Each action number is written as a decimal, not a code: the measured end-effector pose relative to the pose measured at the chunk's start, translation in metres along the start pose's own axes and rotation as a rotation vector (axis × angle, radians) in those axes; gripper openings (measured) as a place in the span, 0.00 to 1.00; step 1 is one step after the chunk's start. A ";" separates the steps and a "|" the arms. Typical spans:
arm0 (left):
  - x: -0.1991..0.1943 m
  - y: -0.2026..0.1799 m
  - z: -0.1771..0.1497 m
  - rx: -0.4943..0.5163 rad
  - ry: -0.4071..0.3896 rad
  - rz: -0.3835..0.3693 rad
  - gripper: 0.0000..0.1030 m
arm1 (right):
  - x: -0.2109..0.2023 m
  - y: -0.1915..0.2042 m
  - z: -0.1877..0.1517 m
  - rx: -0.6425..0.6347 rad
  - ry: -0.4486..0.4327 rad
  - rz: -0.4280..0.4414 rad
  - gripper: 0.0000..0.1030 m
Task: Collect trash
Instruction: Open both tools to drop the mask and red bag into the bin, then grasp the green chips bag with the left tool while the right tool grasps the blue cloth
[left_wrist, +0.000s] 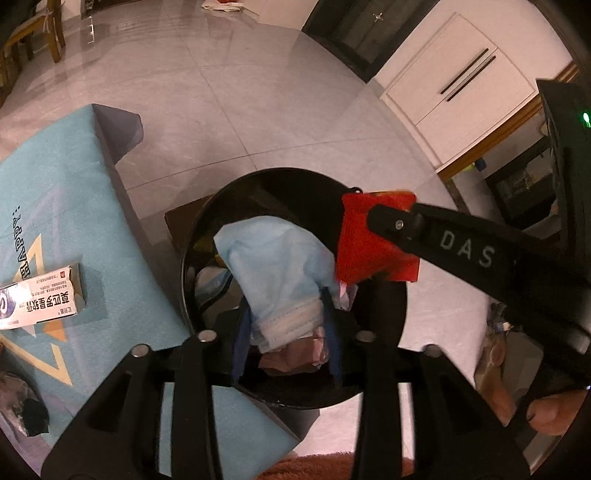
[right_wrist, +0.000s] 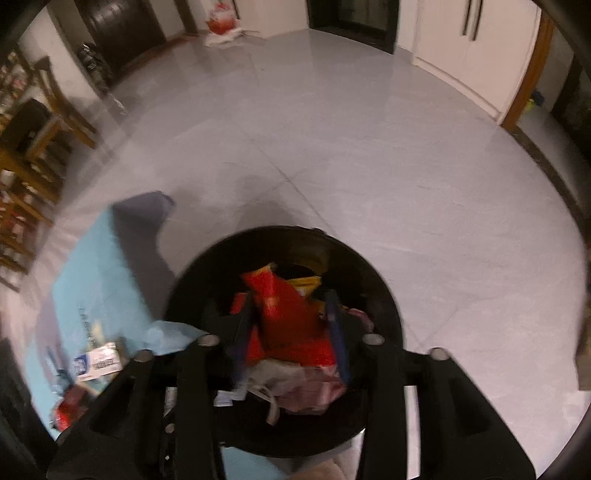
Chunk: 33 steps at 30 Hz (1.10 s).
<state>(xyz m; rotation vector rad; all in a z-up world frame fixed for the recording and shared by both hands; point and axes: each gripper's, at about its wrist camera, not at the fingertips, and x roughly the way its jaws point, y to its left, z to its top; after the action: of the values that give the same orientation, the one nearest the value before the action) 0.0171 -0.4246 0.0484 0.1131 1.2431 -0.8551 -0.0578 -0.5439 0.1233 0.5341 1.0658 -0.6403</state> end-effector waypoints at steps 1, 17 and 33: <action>0.000 -0.001 0.000 -0.005 -0.005 -0.004 0.51 | 0.001 -0.001 0.000 0.006 0.004 -0.005 0.46; -0.150 0.086 -0.029 -0.194 -0.283 0.104 0.96 | -0.063 0.054 -0.015 -0.020 -0.165 0.096 0.81; -0.281 0.266 -0.139 -0.490 -0.477 0.407 0.97 | -0.081 0.199 -0.079 -0.363 -0.153 0.296 0.82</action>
<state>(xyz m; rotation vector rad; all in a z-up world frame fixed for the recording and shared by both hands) 0.0563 -0.0262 0.1438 -0.2170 0.8999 -0.1887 0.0057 -0.3328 0.1848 0.3112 0.9089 -0.2145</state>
